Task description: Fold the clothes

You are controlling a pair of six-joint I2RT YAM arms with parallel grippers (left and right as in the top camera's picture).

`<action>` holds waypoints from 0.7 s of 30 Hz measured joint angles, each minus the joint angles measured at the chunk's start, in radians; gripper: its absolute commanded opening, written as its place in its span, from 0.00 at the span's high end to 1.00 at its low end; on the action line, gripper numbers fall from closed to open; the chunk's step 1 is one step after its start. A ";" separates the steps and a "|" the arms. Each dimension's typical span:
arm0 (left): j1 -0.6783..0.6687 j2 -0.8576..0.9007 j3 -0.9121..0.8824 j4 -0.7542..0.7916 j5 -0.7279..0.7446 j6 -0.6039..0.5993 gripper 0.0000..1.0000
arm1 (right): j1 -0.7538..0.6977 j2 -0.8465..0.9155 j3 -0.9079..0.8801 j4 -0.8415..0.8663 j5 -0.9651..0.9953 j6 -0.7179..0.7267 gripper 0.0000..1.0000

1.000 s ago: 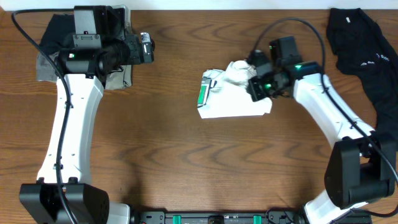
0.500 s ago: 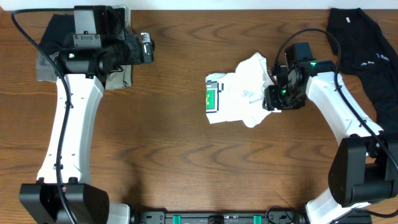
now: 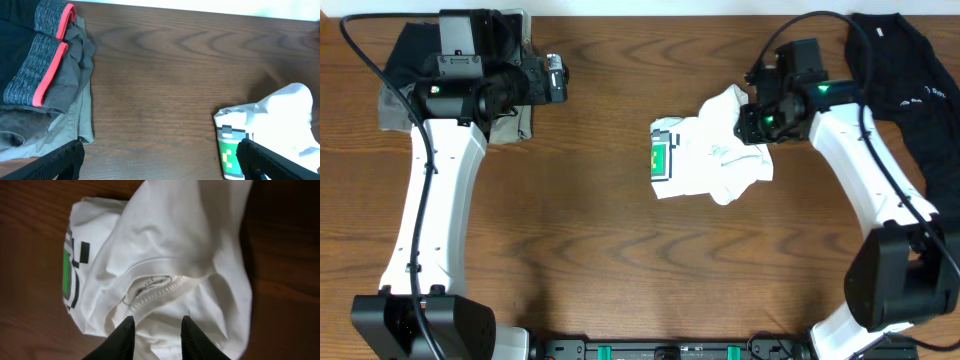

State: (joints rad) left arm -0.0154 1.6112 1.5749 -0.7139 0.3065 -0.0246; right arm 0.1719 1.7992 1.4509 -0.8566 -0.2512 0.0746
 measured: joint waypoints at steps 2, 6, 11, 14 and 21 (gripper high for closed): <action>0.000 0.000 0.000 0.000 0.000 0.000 0.02 | 0.007 0.031 0.000 0.017 0.013 0.005 0.71; 0.000 0.000 0.000 0.000 0.000 0.005 0.02 | 0.008 0.112 0.000 0.073 0.034 0.010 0.69; 0.000 0.000 0.000 -0.001 0.000 0.007 0.02 | 0.008 0.180 0.000 0.141 0.101 0.016 0.62; 0.000 0.000 0.000 -0.001 0.000 0.007 0.02 | 0.008 0.187 0.000 0.174 0.142 0.020 0.54; 0.000 0.000 0.000 -0.001 0.000 0.007 0.02 | 0.006 0.187 0.000 0.262 0.176 0.020 0.57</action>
State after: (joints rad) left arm -0.0154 1.6112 1.5749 -0.7147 0.3065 -0.0174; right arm 0.1780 1.9862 1.4513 -0.5949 -0.0750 0.0948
